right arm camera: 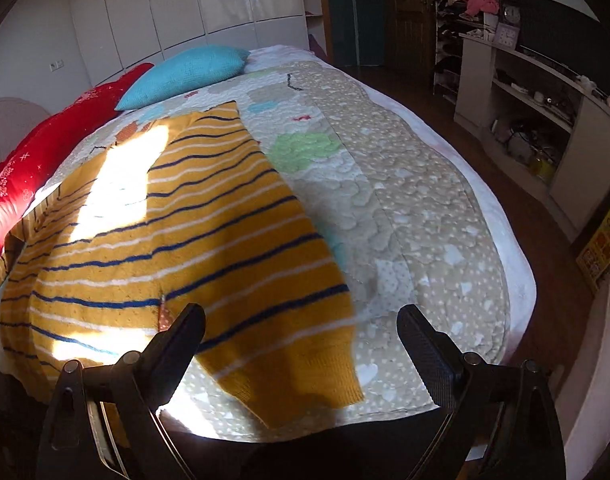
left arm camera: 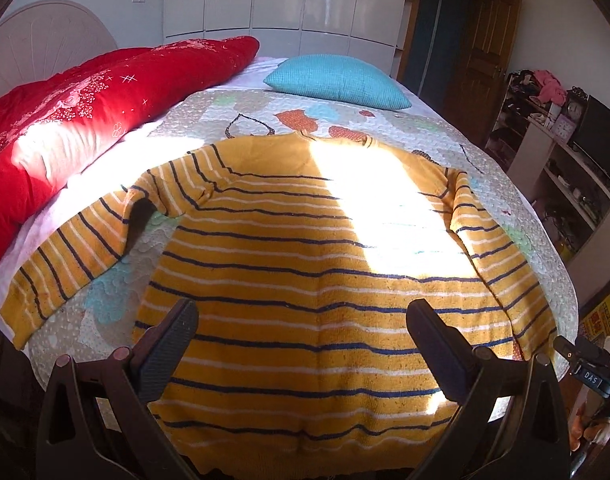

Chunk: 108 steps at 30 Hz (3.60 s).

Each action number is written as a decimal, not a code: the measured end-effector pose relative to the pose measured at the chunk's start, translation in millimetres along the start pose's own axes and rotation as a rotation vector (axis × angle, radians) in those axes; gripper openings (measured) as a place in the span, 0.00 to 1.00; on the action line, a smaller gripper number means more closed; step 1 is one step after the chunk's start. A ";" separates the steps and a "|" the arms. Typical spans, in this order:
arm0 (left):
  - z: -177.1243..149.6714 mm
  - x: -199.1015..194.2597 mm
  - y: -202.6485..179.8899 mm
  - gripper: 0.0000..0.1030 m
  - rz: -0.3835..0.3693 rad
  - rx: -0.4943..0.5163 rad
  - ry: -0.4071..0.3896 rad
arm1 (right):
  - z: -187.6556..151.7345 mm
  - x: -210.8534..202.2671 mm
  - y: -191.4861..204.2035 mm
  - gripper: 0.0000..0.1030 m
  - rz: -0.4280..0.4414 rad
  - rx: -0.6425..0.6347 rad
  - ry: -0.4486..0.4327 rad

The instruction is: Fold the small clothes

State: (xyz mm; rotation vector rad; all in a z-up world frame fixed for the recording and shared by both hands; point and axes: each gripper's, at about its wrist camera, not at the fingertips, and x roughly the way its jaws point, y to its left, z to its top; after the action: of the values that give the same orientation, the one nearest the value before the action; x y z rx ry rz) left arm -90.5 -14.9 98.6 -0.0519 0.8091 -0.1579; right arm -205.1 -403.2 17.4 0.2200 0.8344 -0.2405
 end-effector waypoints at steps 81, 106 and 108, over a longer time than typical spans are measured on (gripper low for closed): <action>-112.0 -77.6 316.9 1.00 0.248 -0.767 -0.129 | 62.7 72.2 540.2 0.43 0.591 -0.802 0.132; -108.4 -99.6 325.3 1.00 0.282 -0.798 -0.180 | 60.2 -2.4 585.4 0.08 0.732 -0.678 -0.030; -100.8 -95.2 315.8 1.00 0.268 -0.772 -0.174 | 113.4 8.9 531.7 0.08 0.671 -0.504 -0.067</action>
State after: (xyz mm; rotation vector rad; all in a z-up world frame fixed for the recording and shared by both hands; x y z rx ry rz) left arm -190.0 313.5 63.7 -0.6727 0.6560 0.4148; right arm 37.4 68.5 136.7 0.0086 0.6889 0.5850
